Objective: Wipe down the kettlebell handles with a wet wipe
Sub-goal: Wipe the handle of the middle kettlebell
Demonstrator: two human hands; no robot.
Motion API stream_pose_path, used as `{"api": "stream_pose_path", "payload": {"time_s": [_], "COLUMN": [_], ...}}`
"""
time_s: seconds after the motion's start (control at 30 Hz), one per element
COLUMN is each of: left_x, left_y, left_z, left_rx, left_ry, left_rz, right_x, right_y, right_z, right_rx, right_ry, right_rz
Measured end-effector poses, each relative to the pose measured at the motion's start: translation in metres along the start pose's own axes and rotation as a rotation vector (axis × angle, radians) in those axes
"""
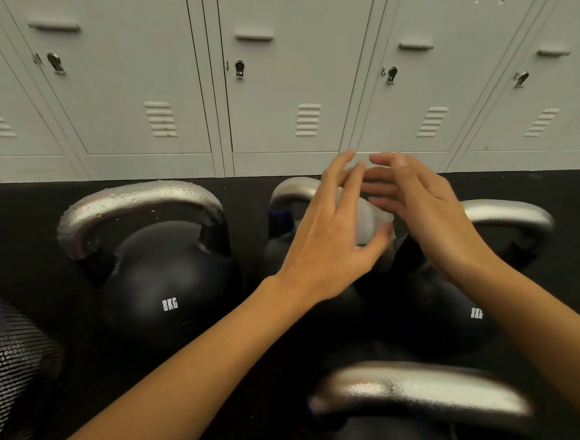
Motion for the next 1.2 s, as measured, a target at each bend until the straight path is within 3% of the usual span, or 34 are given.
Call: {"api": "stream_pose_path", "payload": {"time_s": [0.23, 0.33, 0.63, 1.07, 1.2], "left_x": [0.026, 0.029, 0.037, 0.049, 0.048], "left_y": [-0.045, -0.056, -0.087, -0.111, -0.112], "left_z": [-0.013, -0.020, -0.016, -0.014, -0.012], "left_rx": [-0.117, -0.141, 0.081, 0.254, 0.304], "left_ry": [0.087, 0.105, 0.077, 0.114, 0.099], "left_rz": [-0.130, -0.214, -0.388, -0.524, -0.526], "right_x": [-0.002, -0.010, -0.034, 0.026, 0.033], "right_y": [0.001, -0.007, -0.043, 0.035, 0.059], "right_z": [0.015, 0.009, -0.015, 0.066, 0.088], "right_rx": [0.103, 0.088, 0.072, 0.264, 0.323], "right_ry": [-0.425, -0.472, -0.483, -1.379, -1.363], "right_rz": [-0.052, -0.045, 0.049, -0.411, -0.377]}}
Point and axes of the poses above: each hand's wrist, its own y-axis towards the middle knuckle, its own z-axis out of the palm, x = y × z, the point moved 2 cm from there along y, towards the middle knuckle, and after that the axes turned 9 degrees about z, right-handed, at the moved point
